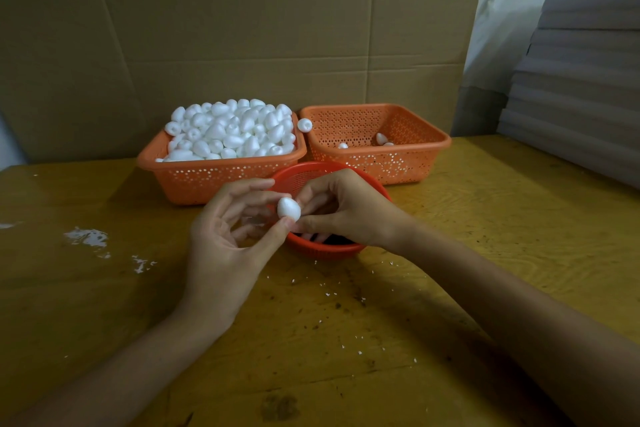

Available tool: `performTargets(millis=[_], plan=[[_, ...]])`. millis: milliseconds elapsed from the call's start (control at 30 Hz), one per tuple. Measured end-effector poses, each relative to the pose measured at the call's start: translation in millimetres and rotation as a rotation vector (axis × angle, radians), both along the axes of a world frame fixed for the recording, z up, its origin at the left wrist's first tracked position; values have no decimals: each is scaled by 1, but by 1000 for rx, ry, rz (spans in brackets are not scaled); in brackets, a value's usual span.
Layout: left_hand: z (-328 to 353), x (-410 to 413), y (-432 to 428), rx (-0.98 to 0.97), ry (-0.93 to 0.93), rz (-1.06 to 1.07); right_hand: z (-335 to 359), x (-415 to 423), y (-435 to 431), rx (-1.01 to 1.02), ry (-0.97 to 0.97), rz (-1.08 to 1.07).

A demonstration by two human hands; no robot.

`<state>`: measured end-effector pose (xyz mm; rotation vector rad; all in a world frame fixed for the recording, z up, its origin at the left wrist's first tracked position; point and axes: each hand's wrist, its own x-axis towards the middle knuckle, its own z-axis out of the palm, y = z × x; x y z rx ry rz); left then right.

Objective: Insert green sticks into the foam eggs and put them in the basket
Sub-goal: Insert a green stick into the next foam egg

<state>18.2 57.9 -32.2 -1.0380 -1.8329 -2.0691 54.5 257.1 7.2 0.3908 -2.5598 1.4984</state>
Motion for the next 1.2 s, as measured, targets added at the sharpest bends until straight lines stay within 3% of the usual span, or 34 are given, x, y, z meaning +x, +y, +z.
performTargets(millis=[600,833,1200], plan=[[-1,0,2,-17,82,-46,-2,-1,3,0,20,22],[1,-4,0,20,33,64,-3,-2,2,-36,13,22],[-1,-10,-1,27,1,65,-5,-1,4,-15,50,33]])
